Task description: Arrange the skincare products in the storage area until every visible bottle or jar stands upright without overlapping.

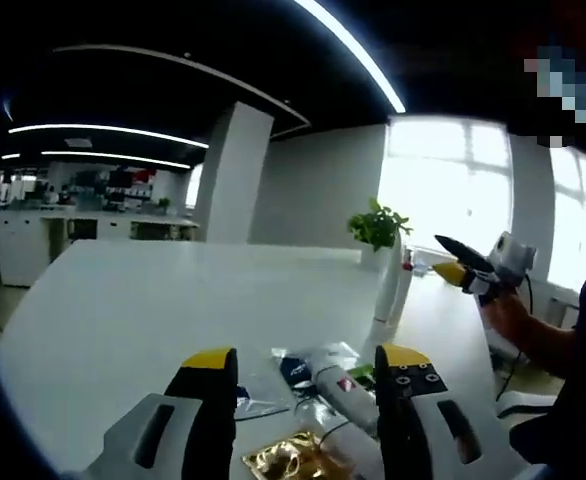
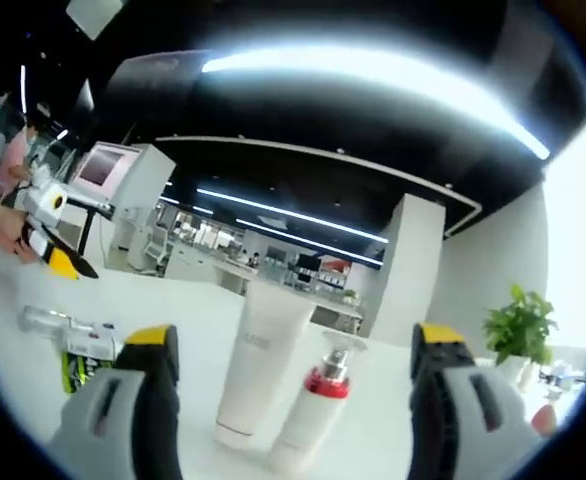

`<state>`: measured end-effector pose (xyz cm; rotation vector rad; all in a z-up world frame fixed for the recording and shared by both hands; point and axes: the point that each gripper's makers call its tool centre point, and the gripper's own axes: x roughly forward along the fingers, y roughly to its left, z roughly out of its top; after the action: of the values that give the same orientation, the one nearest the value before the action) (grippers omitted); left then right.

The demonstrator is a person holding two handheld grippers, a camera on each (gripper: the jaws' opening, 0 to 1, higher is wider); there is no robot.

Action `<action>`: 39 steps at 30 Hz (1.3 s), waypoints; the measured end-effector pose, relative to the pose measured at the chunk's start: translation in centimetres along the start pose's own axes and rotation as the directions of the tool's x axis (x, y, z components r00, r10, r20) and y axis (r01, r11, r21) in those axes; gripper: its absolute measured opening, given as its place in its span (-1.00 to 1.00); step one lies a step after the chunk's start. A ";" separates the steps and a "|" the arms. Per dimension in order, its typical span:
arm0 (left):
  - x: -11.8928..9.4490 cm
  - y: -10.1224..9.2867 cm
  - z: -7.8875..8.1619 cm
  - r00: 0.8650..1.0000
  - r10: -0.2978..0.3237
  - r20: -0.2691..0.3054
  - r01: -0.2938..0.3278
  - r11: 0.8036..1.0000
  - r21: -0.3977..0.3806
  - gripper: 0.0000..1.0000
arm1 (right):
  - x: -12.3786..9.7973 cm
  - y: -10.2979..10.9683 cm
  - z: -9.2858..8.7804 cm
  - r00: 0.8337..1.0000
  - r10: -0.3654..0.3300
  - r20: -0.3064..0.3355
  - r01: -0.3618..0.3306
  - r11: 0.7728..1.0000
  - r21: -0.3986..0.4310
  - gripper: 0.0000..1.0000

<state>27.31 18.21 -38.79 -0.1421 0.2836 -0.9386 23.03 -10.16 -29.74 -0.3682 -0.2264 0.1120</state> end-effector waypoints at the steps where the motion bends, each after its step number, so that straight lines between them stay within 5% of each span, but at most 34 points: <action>1: 0.1 0.1 0.0 1.000 -0.001 -0.005 0.001 1.000 0.002 -0.01 | 0.0 0.1 0.0 1.000 0.003 0.001 -0.003 1.000 0.000 0.94; 10: 1.1 -0.5 -0.4 0.998 -0.028 -0.062 0.029 0.999 0.027 -0.16 | -0.2 0.0 0.3 1.000 0.001 0.009 0.000 1.000 -0.006 0.91; 14: 1.6 -0.8 -0.9 0.990 -0.064 -0.123 0.064 0.998 -0.001 -0.51 | -0.3 0.2 0.5 1.000 0.009 0.018 -0.009 1.000 -0.004 0.89; 21: 2.6 -1.6 -1.2 0.987 -0.066 -0.149 0.071 0.997 0.029 -0.57 | -0.5 0.4 0.1 1.000 0.014 0.008 -0.014 1.000 -0.002 0.86; 39: 4.5 -1.4 -3.6 0.949 -0.049 -0.311 0.095 0.986 0.135 -0.94 | -0.6 0.1 0.0 1.000 0.021 0.018 -0.022 1.000 0.017 0.75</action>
<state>27.62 13.73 -42.67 0.1337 0.4977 -1.0509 22.48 -10.12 -29.89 -0.3524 -0.2385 0.1385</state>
